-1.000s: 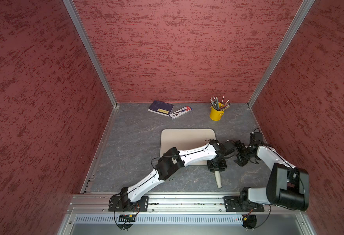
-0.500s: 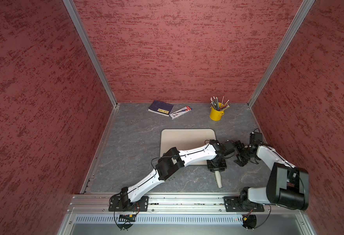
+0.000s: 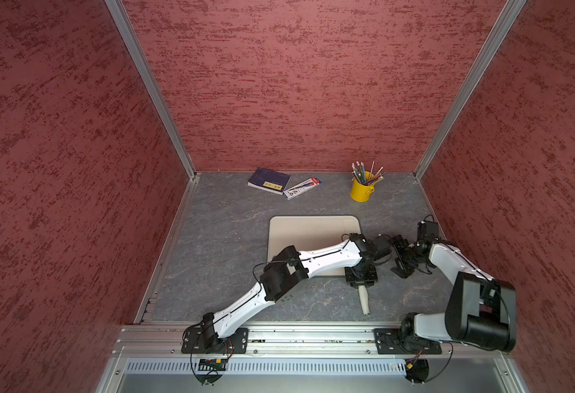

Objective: Align the knife with the edge of the cutting board
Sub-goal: Place the knife at the edge of the cutting board.

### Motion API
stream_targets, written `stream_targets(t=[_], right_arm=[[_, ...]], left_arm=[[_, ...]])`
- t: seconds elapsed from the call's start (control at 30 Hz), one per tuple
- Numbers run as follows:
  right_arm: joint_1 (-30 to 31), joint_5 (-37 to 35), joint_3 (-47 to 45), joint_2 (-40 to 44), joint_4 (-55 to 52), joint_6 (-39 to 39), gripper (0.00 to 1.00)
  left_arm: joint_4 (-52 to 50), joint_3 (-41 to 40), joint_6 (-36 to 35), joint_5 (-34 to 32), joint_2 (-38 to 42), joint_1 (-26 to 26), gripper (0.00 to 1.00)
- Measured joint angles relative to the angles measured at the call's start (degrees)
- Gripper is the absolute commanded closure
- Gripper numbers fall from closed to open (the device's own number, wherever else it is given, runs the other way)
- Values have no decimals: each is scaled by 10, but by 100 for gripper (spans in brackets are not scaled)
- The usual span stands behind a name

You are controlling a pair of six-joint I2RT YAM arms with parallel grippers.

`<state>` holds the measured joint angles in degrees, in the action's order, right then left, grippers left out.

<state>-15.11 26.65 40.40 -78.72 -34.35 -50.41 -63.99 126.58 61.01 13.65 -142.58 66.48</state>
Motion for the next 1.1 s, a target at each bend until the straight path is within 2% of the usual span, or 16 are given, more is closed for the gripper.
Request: stream_targets(t=[0.37, 0.4, 0.53, 0.73, 1.1], right_arm=[[0, 1, 0, -3, 0, 0, 2], [0, 1, 0, -3, 0, 0, 2], [0, 1, 0, -3, 1, -1, 2], [0, 1, 0, -9, 1, -2, 2], [0, 2, 0, -23, 1, -2, 2]], left_arm=[[0, 0, 0, 0, 0, -1, 65], [0, 0, 0, 0, 0, -1, 64], [0, 0, 0, 0, 0, -3, 49], [0, 0, -2, 0, 0, -4, 38], [5, 0, -4, 6, 0, -7, 34]])
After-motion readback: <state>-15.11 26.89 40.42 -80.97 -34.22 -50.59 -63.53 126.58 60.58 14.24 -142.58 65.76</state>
